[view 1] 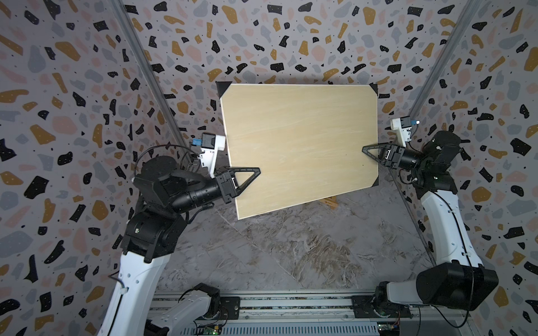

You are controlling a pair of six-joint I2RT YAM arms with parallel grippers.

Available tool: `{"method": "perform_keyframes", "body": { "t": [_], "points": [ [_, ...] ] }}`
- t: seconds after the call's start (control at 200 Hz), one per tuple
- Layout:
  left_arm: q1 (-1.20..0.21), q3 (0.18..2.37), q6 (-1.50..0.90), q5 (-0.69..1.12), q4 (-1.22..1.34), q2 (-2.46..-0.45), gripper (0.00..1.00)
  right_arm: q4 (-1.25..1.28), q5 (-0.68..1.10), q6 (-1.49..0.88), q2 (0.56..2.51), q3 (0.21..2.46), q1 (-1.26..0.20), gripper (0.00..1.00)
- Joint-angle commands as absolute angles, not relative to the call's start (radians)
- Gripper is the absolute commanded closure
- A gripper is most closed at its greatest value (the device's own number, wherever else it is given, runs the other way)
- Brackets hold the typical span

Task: Assemble the easel
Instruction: Place the drawing board on the easel.

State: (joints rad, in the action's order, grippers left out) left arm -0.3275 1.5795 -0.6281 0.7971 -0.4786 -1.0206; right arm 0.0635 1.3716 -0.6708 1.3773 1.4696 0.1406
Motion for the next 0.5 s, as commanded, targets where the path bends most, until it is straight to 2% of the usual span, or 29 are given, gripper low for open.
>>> {"method": "perform_keyframes", "body": {
  "t": [0.0,0.2,0.496],
  "points": [
    [-0.346,1.587,-0.463,0.852,-0.255,-1.069,1.0,0.072,1.184,-0.552,1.326,1.447,0.124,0.67],
    [-0.345,1.602,-0.431,0.885,-0.153,-1.23,1.0,0.098,1.117,-0.519,1.299,1.38,0.15,0.76],
    [-0.342,1.599,-0.33,0.872,-0.037,-1.357,1.0,0.082,1.077,-0.468,1.267,1.337,0.179,0.87]
  ]
}}
